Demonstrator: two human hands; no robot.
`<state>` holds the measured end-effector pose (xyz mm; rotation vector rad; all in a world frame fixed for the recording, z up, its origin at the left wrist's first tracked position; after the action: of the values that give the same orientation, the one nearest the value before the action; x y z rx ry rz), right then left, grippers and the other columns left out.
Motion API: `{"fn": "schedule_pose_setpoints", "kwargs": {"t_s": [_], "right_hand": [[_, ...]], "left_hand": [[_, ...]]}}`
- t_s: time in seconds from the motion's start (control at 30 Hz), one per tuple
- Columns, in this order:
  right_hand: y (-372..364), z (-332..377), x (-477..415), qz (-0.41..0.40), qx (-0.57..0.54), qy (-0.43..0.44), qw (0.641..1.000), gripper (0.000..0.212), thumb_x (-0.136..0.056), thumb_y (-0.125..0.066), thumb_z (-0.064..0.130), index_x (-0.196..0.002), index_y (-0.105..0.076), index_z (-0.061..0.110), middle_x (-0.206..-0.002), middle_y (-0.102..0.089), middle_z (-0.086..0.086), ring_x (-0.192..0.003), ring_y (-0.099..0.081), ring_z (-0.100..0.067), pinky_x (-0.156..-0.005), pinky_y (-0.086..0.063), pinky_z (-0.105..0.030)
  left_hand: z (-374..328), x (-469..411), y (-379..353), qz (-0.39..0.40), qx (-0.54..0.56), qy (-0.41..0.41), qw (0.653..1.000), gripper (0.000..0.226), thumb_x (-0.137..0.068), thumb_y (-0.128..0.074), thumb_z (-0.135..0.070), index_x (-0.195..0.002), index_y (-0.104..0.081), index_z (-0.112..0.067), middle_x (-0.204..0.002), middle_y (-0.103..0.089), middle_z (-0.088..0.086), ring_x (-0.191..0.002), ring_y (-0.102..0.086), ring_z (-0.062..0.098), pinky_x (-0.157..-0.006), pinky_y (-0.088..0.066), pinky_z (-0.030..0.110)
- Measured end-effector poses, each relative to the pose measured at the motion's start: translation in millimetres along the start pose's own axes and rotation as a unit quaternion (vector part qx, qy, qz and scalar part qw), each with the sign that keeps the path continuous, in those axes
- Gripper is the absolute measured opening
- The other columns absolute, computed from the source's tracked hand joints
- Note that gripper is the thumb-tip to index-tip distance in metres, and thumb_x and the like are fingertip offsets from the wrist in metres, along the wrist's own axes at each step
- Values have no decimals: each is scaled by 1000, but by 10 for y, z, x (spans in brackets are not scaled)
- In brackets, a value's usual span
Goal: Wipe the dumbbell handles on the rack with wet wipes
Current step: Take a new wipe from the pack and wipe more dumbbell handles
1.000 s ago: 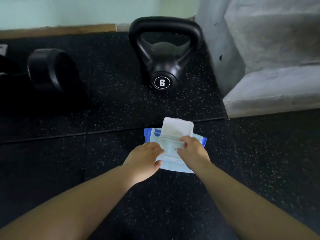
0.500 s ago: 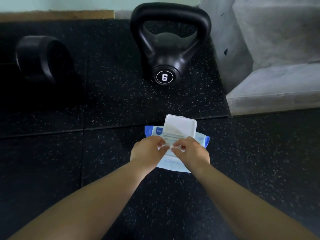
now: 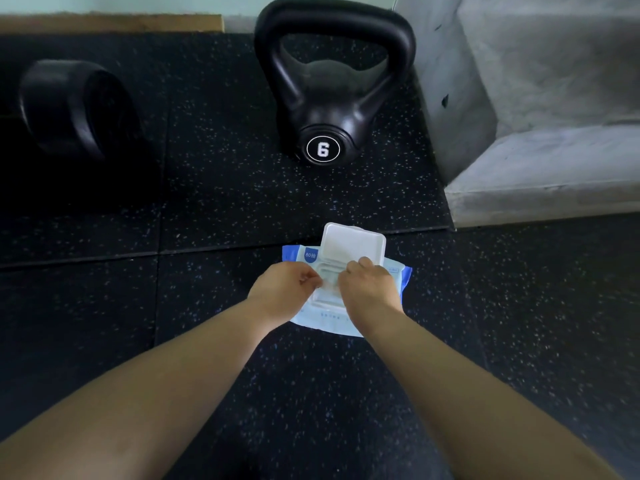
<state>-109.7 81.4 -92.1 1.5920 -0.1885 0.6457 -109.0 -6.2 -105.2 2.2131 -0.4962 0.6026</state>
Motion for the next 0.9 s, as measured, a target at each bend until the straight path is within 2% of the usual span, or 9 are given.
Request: {"fn": "schedule_pose_setpoints", "kwargs": {"t_s": [0.1,0.2,0.37,0.5,0.57,0.63,0.73,0.83,0.9], "right_hand": [[-16,16,-8,7,9,11,1000,30,-90,-40,0,-118,-49,6,-119,-48,-8,-114,-39,-22,-83,-38,-29],[-35,-123,25,13,-67,-28,997,26,-91,-37,2,-114,-50,5,-116,-50,-8,-112,-41,-21,-81,-41,-29],[-41,-295,63,-10,-180,-90,979,22,-91,-36,6,-103,-55,3,-107,-56,-11,-98,-51,-22,-75,-41,-28],[-65,-293,65,-17,-215,-84,973,21,-92,-37,9,-99,-56,3,-104,-58,-11,-91,-50,-20,-74,-40,-26],[-58,-303,88,-26,-217,-73,973,22,-93,-37,12,-99,-57,3,-105,-58,-10,-91,-49,-19,-77,-42,-27],[-32,-275,111,-33,-205,-53,977,23,-95,-39,15,-106,-57,5,-111,-55,-8,-100,-50,-19,-81,-43,-29],[-84,-184,119,-11,-140,-30,990,25,-95,-40,15,-114,-54,9,-117,-50,-4,-109,-47,-20,-82,-43,-30],[-106,-119,77,-30,-68,-25,997,21,-92,-42,5,-108,-55,8,-112,-53,-6,-104,-48,-20,-75,-40,-27],[-110,-123,30,-36,-67,-38,996,20,-90,-44,1,-107,-54,7,-109,-55,-6,-102,-49,-20,-75,-40,-26]], "left_hand": [[-26,27,19,-3,-2,0,1000,25,-96,-46,-25,-106,-66,-13,-103,-67,1,-94,-60,16,-81,-46,27],[-73,80,25,-10,-23,-11,1000,25,-96,-44,-26,-106,-65,-13,-104,-65,0,-96,-58,15,-80,-45,27],[-103,118,73,-22,-42,-29,998,24,-97,-43,-25,-104,-64,-15,-104,-64,-4,-89,-55,12,-63,-39,18],[-107,136,53,-19,-63,-28,997,24,-97,-41,-25,-105,-62,-17,-107,-64,-4,-92,-57,13,-73,-43,24],[-90,141,42,-17,-66,-26,997,24,-97,-41,-25,-105,-62,-17,-108,-63,-5,-95,-57,13,-76,-43,25],[-83,140,36,-17,-68,-25,997,24,-97,-41,-25,-105,-62,-17,-108,-63,-5,-95,-57,13,-76,-43,25],[-92,125,18,-18,-68,-27,997,24,-97,-41,-23,-106,-62,-15,-109,-62,-2,-95,-57,15,-76,-42,24],[-102,108,18,-23,-62,-32,997,25,-97,-42,-22,-107,-62,-12,-111,-61,0,-97,-56,15,-77,-41,23],[-102,105,14,-23,-69,-35,997,25,-97,-42,-22,-107,-62,-12,-111,-61,0,-99,-55,15,-77,-41,22]]}}
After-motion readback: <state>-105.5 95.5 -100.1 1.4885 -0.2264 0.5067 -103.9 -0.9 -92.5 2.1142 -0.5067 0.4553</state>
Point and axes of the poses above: each hand's wrist, its own x-axis away from the middle knuckle, its own y-axis out of the back of the hand, z = x × y, the point moved 10 cm from there along -x, towards the middle knuckle
